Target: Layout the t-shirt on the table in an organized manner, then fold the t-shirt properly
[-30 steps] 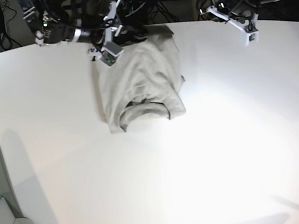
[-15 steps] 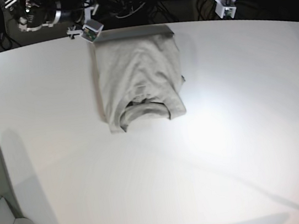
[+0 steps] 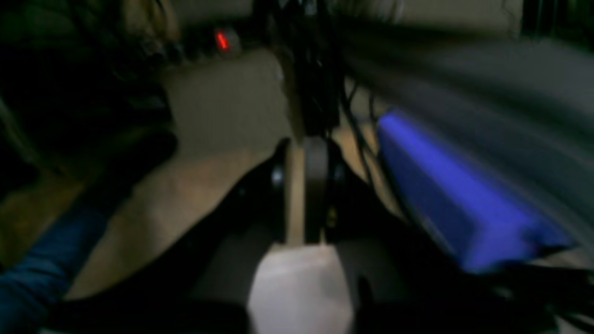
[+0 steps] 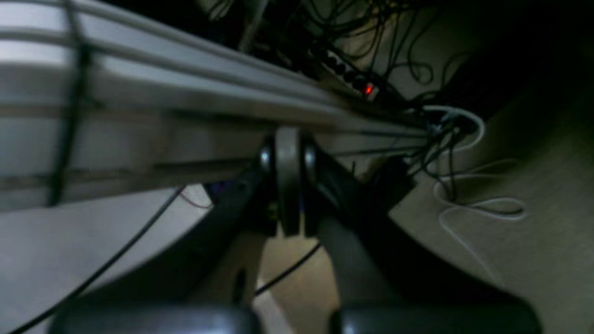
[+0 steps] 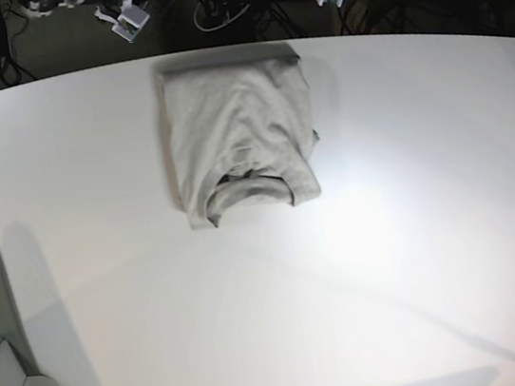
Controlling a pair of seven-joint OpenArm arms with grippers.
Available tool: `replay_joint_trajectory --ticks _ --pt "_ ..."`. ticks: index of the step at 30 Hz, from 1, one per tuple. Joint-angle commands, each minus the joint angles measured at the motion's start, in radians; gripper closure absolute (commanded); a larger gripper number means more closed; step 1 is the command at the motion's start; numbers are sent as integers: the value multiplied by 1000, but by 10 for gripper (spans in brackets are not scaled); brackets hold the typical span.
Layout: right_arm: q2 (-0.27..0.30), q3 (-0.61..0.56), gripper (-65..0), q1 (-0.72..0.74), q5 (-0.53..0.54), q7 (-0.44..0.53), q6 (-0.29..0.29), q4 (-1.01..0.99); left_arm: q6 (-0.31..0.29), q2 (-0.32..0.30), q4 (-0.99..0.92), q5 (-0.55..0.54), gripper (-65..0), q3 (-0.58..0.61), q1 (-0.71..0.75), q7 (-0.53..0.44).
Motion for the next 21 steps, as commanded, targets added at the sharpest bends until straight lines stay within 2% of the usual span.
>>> replay_joint_trajectory --ticks 1,7,13,17,21 --pt "10 5 0 -4 11 24 -4 -31 -3 -4 -38 -6 -49 1 -11 -32" --pt "-33 -1 0 119 11 99 -4 -364 -3 -1 -370 -6 -49 1 -132 -248" --pt "-70 -81 0 263 11 258 -4 -712 -3 0 -782 -6 -49 1 -327 -449" --pt "-125 -179 0 363 13 397 -4 -993 -9 -8 -1137 -15 -49 -5 -490 -632" --pt "-208 -221 0 421 13 574 -4 -1218 -4 -6 -1373 -6 -51 1 -583 -856"
